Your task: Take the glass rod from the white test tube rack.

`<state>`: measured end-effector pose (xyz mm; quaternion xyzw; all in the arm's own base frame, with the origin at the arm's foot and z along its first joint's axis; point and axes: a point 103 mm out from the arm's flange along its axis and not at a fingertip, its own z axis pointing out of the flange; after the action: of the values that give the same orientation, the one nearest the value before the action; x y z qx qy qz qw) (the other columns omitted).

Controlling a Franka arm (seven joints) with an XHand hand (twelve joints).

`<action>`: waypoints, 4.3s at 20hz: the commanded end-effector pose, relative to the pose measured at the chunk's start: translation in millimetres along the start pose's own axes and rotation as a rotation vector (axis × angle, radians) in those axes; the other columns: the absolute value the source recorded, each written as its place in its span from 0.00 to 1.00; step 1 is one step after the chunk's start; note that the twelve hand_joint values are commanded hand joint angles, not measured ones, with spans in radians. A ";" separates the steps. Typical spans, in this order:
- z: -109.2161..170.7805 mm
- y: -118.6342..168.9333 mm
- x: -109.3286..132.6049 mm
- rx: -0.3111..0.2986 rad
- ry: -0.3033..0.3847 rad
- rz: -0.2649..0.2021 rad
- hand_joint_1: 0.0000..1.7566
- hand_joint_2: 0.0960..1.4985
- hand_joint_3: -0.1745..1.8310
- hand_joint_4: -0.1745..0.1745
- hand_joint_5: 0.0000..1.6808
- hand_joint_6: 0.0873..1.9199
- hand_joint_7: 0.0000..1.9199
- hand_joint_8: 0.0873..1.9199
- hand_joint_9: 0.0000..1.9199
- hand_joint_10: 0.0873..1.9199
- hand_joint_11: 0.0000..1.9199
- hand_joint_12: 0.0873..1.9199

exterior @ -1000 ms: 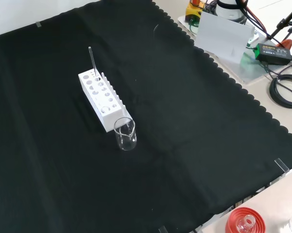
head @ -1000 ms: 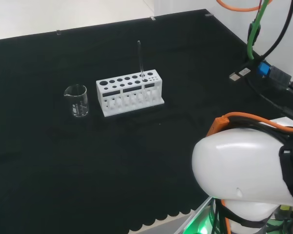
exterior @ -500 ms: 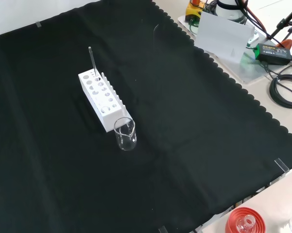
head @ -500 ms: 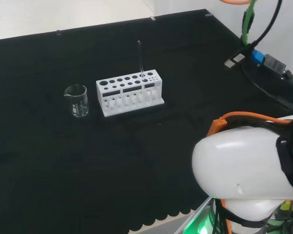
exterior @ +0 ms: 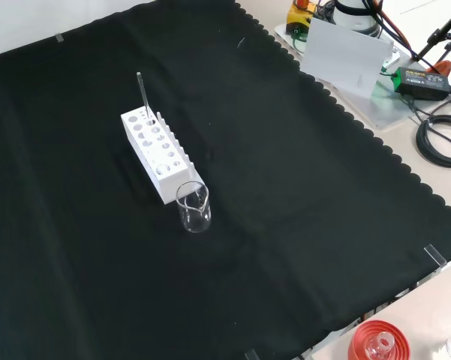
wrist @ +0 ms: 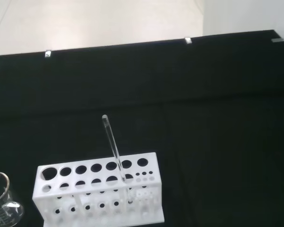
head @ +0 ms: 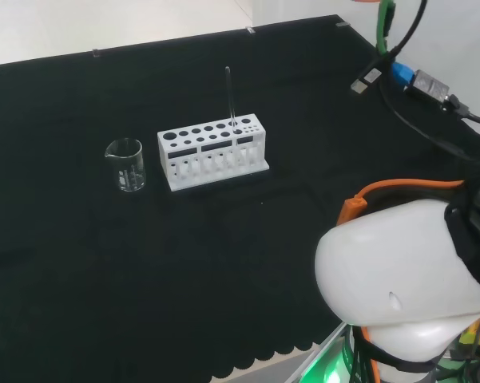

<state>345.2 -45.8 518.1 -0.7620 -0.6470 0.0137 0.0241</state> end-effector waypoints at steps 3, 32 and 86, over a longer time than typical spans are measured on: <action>11.3 38.7 12.5 0.044 0.031 -0.032 0.32 0.52 0.27 0.46 0.15 0.00 0.08 0.38 0.25 0.45 0.19 0.75; 105.1 123.8 40.4 0.160 -0.048 -0.105 0.32 0.52 0.27 0.37 0.19 0.00 0.21 0.40 0.34 0.41 0.25 0.73; 231.9 150.8 64.7 0.374 -0.099 -0.145 0.35 0.54 0.28 0.28 0.29 0.05 0.27 0.39 0.41 0.38 0.29 0.70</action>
<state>492.7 -6.2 279.7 -0.7002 -0.6823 0.1654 0.1302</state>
